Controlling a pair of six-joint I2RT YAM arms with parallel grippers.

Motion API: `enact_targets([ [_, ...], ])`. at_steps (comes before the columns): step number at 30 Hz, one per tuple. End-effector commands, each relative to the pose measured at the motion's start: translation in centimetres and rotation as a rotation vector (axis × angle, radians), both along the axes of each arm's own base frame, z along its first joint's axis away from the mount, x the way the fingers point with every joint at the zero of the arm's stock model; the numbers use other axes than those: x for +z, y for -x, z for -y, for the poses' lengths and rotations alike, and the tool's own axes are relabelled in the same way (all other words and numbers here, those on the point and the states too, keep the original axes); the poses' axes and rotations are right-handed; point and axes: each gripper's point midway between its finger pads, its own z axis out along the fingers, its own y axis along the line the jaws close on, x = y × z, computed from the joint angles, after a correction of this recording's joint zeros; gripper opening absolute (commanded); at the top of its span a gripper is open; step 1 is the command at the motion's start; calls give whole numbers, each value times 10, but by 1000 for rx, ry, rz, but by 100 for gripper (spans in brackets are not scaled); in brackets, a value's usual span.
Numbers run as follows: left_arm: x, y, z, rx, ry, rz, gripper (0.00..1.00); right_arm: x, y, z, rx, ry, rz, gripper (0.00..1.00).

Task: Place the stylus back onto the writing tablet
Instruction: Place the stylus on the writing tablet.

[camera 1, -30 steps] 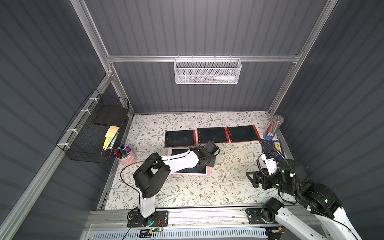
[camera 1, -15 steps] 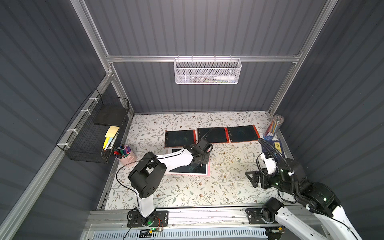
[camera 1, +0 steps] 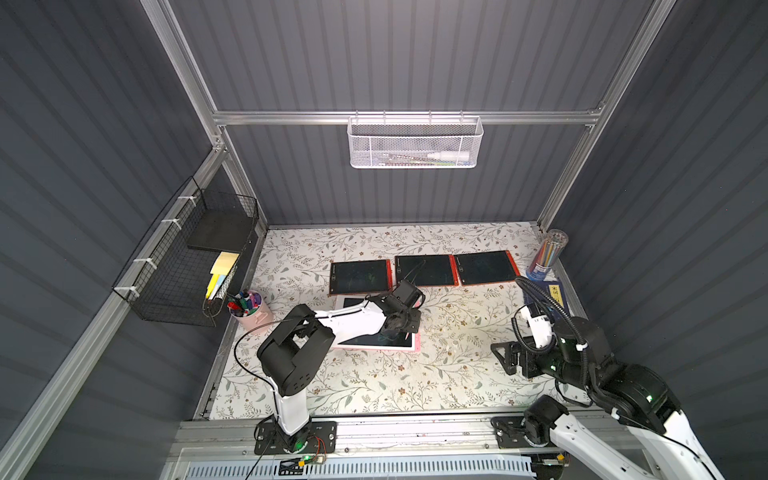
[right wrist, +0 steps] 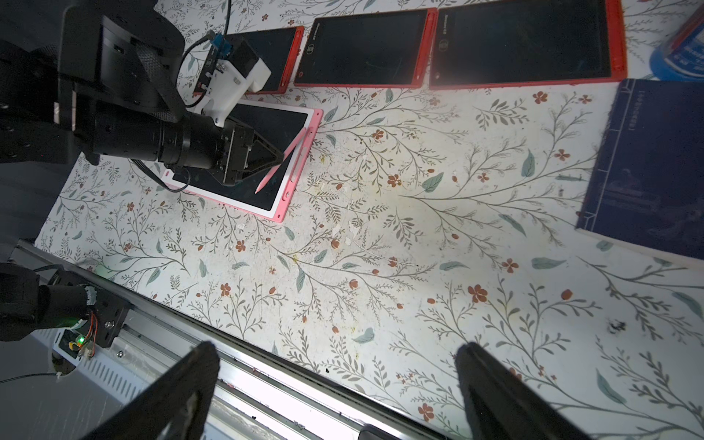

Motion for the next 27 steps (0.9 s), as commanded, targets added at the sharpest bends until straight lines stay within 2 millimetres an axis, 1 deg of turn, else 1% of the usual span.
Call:
enact_targets([
  [1,-3,0,4,-18,14,-4,15,-3,-1,2,-9,14,-3,99],
  [8,0,-1,2,-8,12,0,20,-3,-1,2,-10,15,-5,99],
  [16,7,-10,-4,10,20,20,29,-2,-2,-1,-18,12,-40,99],
  [19,7,-11,-6,6,28,24,30,-2,-6,-2,-46,6,-67,99],
  [20,8,-11,-7,4,31,25,29,0,-7,-4,-51,-13,-73,99],
  [22,8,-11,-8,1,40,30,26,8,-14,-15,-59,-79,-72,99],
  [24,5,-10,-9,-11,52,26,24,10,-28,-23,-106,-146,-65,96],
  [26,2,-8,-8,-19,59,26,24,8,-40,-41,-106,-223,-94,93],
  [27,4,-8,-7,-26,74,29,24,5,-46,-51,-99,-249,-111,92],
])
